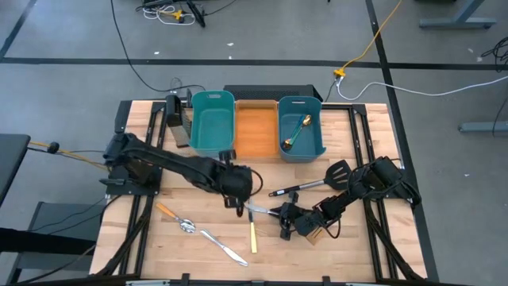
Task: Pick & Place Kitchen Items
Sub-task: Put the top silver knife into the orange bin
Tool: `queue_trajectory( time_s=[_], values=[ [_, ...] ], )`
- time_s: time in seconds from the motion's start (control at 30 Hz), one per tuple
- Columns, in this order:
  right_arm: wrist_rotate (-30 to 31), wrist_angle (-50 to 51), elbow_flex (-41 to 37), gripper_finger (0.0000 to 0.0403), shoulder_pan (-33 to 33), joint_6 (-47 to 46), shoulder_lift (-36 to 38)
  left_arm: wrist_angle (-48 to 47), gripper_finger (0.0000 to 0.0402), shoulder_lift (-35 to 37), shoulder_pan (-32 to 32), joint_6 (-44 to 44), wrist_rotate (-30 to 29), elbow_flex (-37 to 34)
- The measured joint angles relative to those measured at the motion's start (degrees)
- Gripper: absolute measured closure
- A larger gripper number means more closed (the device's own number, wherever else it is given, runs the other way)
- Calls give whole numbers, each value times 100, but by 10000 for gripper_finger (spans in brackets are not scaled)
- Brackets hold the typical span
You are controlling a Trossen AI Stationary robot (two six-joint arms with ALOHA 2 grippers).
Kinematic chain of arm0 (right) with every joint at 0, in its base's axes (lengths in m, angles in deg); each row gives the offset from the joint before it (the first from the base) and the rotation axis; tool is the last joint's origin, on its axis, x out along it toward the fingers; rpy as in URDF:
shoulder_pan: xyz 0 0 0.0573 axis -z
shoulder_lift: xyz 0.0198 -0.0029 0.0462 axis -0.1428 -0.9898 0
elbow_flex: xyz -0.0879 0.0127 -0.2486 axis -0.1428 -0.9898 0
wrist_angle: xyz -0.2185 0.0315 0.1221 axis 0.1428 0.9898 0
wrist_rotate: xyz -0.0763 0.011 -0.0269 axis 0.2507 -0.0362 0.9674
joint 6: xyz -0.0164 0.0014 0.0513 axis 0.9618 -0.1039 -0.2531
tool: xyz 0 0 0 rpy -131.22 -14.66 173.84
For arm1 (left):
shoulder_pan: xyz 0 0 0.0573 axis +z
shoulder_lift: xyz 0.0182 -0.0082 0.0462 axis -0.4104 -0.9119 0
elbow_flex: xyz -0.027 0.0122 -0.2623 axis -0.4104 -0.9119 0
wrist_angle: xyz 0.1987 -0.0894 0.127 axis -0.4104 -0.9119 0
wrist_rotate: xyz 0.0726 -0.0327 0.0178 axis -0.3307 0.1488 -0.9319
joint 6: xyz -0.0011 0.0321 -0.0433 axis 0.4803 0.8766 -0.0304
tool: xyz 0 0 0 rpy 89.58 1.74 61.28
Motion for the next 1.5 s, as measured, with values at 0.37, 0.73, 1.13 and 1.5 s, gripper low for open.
queue_trajectory(
  time_s=[0.37, 0.73, 1.13, 1.5],
  values=[
    [-32, -50, -44, 353, 0, -104, 1, 40, 344, -1099, -79, 138, 332, -2],
    [-47, -140, -59, 353, 0, -42, -1, 409, 344, -1661, -289, 335, 982, -7],
    [-208, -345, -81, 353, 64, 46, -17, 754, 344, -2072, -556, 507, 928, -42],
    [-243, -351, -70, 353, 76, 46, -19, 1023, 324, -2154, -551, 716, 885, -449]
  ],
)
